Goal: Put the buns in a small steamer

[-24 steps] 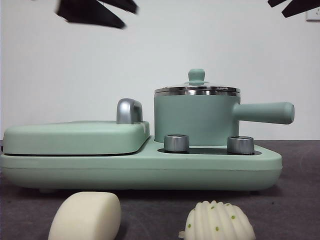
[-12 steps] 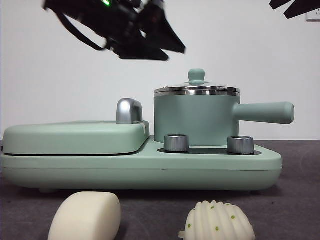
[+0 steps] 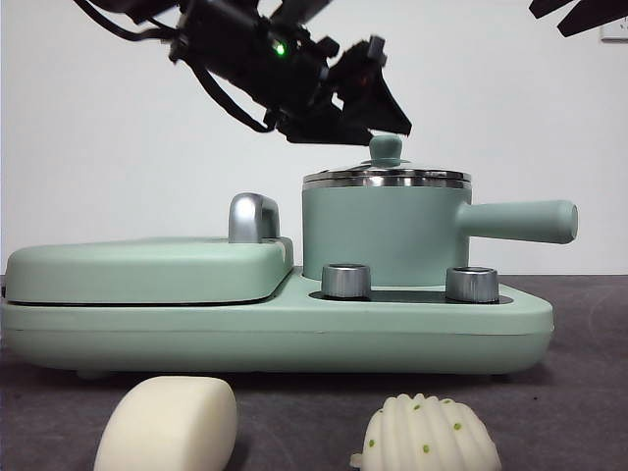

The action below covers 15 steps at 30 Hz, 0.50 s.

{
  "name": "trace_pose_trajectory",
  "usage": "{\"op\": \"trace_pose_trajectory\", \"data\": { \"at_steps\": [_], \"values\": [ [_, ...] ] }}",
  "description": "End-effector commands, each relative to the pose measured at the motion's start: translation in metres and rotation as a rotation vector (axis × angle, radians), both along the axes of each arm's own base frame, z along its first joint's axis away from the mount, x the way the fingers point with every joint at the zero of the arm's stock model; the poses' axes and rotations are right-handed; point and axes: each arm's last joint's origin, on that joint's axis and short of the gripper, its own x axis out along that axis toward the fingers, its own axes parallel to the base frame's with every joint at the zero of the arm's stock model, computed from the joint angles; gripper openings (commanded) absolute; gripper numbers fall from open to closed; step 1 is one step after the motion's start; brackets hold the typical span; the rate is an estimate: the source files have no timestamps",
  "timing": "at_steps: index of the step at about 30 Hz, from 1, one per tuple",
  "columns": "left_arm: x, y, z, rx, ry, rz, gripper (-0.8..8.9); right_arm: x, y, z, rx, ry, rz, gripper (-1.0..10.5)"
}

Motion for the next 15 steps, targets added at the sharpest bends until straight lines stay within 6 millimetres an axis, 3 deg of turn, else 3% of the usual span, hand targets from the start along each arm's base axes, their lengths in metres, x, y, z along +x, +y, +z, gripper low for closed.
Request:
{"op": "trace_pose_trajectory", "data": {
  "at_steps": [1,15],
  "values": [
    [0.0069,-0.0093,-0.0006,-0.007,-0.012,0.001,2.81,0.0003,0.0007,0.0065,0.006,-0.021,0.002,2.5],
    [0.0101,-0.0109,-0.0081,0.013,-0.010,0.007,2.78,0.0002,0.0007,0.0063,0.005,-0.019,0.002,2.5]
  ]
}}
